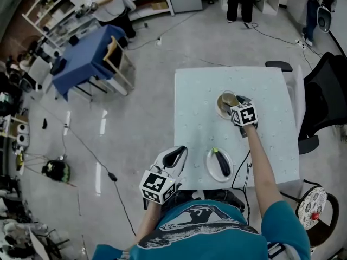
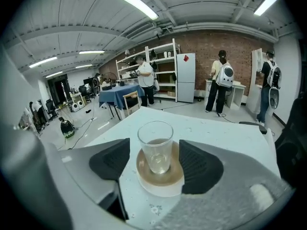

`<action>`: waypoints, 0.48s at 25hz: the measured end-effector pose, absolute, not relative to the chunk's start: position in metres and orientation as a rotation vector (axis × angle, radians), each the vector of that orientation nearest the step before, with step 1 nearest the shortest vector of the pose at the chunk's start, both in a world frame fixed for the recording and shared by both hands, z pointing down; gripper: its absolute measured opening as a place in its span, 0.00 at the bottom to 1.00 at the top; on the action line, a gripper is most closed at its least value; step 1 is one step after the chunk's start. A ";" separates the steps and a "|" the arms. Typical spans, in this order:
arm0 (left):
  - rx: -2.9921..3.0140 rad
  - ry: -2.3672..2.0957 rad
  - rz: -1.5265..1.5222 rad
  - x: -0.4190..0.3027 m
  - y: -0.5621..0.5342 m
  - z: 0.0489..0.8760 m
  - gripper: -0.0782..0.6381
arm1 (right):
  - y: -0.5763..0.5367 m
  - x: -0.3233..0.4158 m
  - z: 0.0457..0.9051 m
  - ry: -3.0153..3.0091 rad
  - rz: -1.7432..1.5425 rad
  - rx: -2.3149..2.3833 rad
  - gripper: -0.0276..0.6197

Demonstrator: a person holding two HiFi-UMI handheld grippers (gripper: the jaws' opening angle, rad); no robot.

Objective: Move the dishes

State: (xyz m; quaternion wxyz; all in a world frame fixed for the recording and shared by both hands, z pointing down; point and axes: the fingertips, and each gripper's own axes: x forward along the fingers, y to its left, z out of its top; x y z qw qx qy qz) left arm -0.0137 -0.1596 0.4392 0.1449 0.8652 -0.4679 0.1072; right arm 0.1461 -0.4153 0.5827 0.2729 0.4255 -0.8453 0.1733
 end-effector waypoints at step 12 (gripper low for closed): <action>2.497 -1.378 0.310 -0.011 -0.171 0.432 0.16 | -0.435 0.131 0.606 -2.295 0.499 1.150 0.47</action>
